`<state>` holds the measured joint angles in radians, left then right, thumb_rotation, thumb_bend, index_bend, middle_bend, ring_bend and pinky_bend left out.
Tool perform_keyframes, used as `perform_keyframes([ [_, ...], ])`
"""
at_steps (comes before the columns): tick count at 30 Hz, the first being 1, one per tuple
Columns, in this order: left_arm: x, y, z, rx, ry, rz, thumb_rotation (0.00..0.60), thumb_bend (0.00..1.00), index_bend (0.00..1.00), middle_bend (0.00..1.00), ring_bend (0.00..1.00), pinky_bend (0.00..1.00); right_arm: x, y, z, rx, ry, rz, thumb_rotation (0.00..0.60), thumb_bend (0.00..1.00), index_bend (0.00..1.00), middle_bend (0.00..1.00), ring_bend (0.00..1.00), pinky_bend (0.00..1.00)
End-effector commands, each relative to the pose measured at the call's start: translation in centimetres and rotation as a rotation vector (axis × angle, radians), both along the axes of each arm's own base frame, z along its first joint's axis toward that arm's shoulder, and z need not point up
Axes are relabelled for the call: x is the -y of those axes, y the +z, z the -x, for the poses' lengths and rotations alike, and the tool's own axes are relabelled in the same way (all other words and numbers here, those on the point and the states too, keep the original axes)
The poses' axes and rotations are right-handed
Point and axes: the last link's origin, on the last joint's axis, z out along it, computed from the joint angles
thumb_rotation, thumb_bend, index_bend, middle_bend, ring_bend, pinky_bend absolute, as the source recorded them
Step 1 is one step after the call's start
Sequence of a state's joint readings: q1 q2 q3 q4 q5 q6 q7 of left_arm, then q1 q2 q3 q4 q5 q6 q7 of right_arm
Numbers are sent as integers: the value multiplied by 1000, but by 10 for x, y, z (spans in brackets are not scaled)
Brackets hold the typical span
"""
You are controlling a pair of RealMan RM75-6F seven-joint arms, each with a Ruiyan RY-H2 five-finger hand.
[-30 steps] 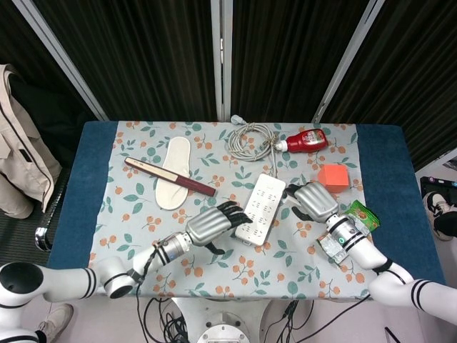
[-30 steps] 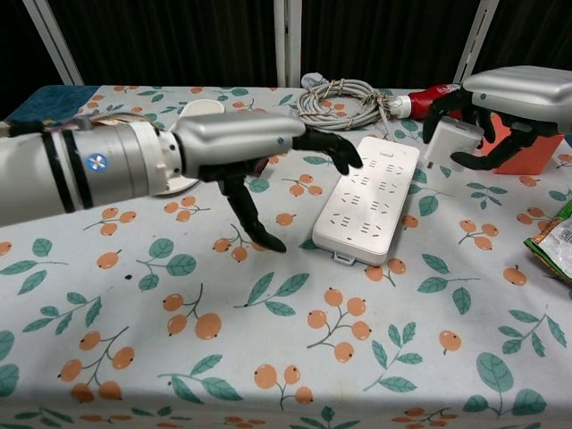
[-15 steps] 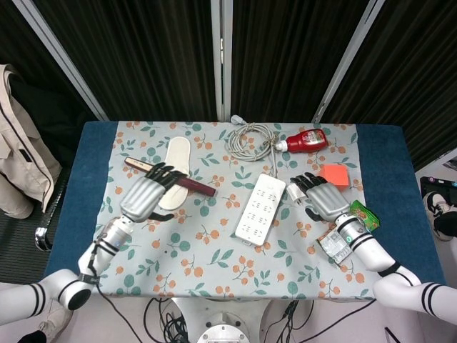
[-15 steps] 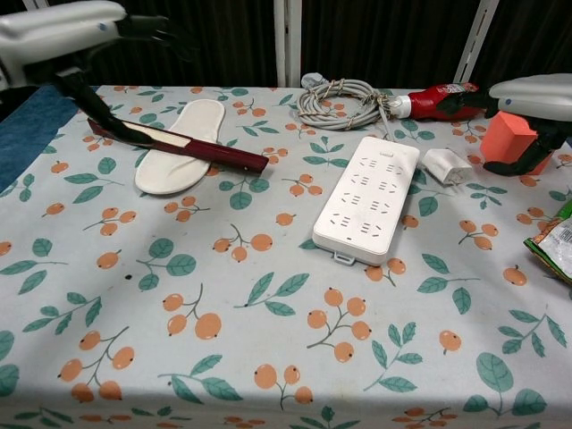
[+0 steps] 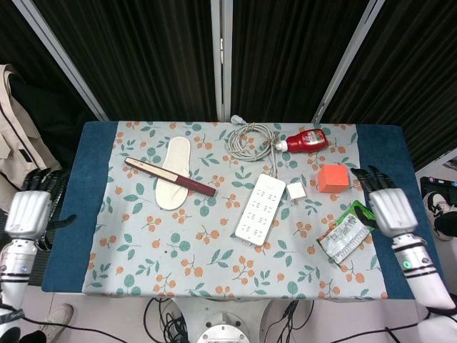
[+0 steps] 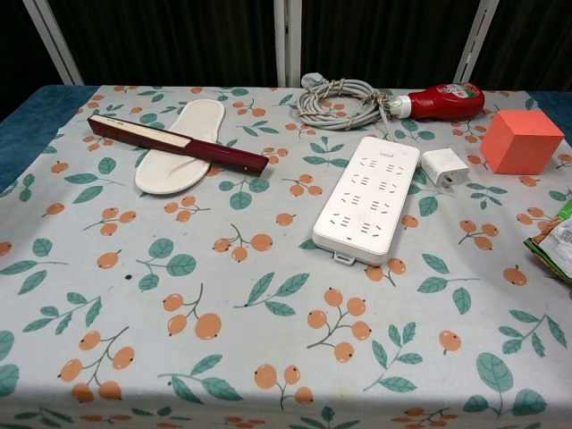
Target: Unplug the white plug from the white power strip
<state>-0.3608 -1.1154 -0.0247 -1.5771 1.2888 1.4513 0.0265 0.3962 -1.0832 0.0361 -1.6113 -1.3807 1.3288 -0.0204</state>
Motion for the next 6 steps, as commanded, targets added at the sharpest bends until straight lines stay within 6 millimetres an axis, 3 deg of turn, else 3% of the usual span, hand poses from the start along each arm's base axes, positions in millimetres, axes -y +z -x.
perform_keyframes([
  [1, 39, 19, 16, -3, 54, -73, 600, 79, 143, 178, 94, 83, -56, 27, 21, 47, -44, 85, 600, 327, 0, 116, 0, 154],
  [6, 77, 14, 19, 19, 73, -99, 600, 75, 143, 178, 94, 80, -93, 30, 31, 108, -55, 105, 600, 327, 0, 121, 0, 154],
])
